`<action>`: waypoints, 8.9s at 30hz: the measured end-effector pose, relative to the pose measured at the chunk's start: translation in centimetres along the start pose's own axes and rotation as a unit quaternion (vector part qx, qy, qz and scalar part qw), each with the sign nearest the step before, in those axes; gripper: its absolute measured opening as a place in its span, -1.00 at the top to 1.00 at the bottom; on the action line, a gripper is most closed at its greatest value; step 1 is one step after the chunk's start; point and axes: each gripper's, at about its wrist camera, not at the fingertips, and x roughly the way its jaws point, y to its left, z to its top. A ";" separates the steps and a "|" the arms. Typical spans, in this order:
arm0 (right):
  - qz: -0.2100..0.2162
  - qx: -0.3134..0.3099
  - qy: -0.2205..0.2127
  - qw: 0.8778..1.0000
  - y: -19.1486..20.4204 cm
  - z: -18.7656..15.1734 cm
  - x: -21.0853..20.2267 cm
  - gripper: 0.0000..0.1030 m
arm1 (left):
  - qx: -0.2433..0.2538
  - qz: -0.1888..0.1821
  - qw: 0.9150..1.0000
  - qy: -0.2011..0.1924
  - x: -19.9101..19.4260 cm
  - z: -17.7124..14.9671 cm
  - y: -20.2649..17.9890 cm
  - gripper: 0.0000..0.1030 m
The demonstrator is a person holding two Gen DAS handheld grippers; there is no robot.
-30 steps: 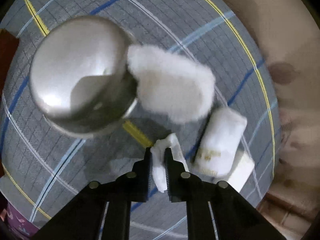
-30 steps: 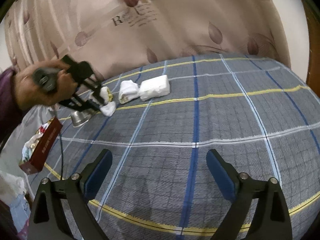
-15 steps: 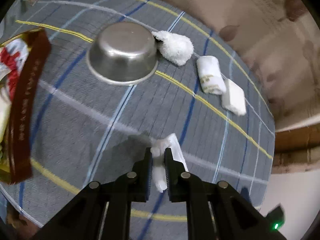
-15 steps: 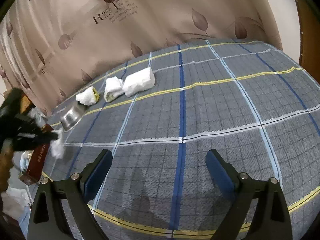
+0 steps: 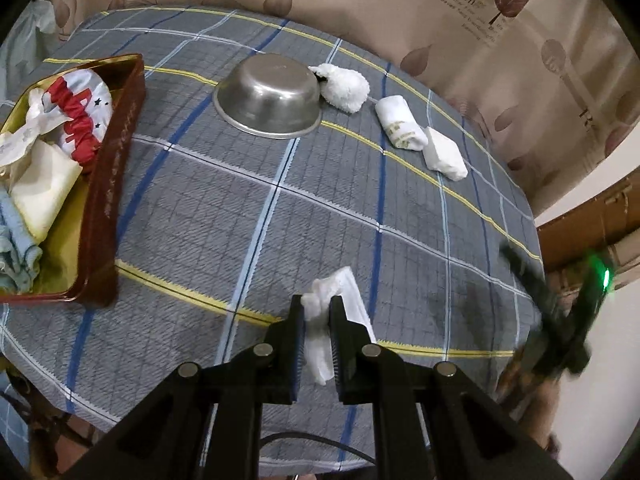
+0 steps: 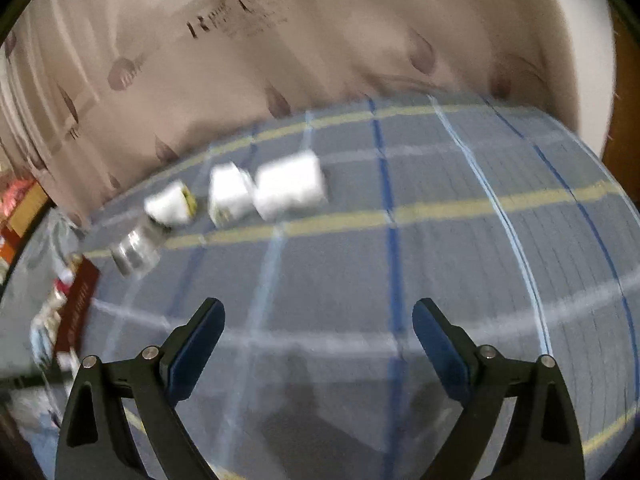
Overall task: Organize soft objects
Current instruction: 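Lift the white tissue with the left gripper while the right gripper grasps the white napkin block, then release the white tissue into the gold tin with the left gripper while the right gripper carries the napkin block, then lower the white napkin block into the gold tin and open the right gripper, then move both grippers back toward the steel bowl and white towels, then grasp the fluffy white towel beside the steel bowl with the left gripper, then lift the fluffy towel with the left gripper while the right gripper grasps the rolled white towel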
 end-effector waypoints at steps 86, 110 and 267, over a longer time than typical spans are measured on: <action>0.213 -0.080 0.053 0.972 19.2 -7.4 -5.3 -0.10 | -0.008 0.155 0.972 -0.178 -10.5 11.0 17.9 -0.03; 0.272 -0.139 0.179 0.935 37.5 -11.1 5.6 -0.12 | -0.156 0.216 0.931 -0.249 -16.9 -4.0 23.9 -0.11; 0.008 -0.149 0.065 0.987 10.4 3.3 12.3 -0.76 | 0.087 0.000 0.983 -0.161 -12.0 -0.3 7.4 0.61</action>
